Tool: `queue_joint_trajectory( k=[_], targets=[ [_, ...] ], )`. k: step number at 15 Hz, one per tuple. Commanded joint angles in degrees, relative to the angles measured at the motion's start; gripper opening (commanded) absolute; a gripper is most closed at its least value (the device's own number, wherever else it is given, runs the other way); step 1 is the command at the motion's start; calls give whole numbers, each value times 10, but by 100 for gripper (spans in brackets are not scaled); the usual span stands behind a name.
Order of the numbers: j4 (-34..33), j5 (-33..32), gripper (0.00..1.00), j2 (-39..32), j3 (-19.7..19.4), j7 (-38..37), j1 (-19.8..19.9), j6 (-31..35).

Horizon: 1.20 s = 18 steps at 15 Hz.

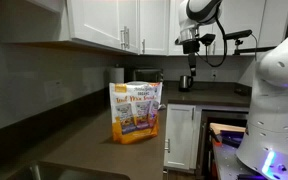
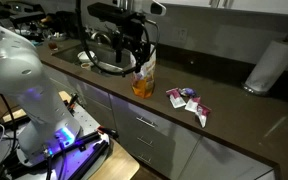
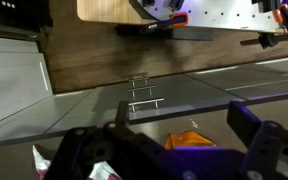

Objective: Place a snack pack in the large packet

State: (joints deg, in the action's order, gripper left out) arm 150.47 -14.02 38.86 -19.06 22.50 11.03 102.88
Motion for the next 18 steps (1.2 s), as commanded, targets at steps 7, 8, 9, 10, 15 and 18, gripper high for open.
queue_joint_trajectory(
  k=[7, 8, 9, 10, 15, 18],
  targets=[
    [-1, 2, 100, -1, 3, 1, 2, -2],
    [-1, 2, 100, -1, 3, 1, 2, -2],
    [0, 5, 100, -14, 3, -5, -1, 10],
    [2, 7, 100, -28, 6, -10, -7, 29],
    [4, 24, 100, -107, 15, -7, -42, 145],
    [-26, 43, 100, -189, 18, 6, -61, 217]
  ],
)
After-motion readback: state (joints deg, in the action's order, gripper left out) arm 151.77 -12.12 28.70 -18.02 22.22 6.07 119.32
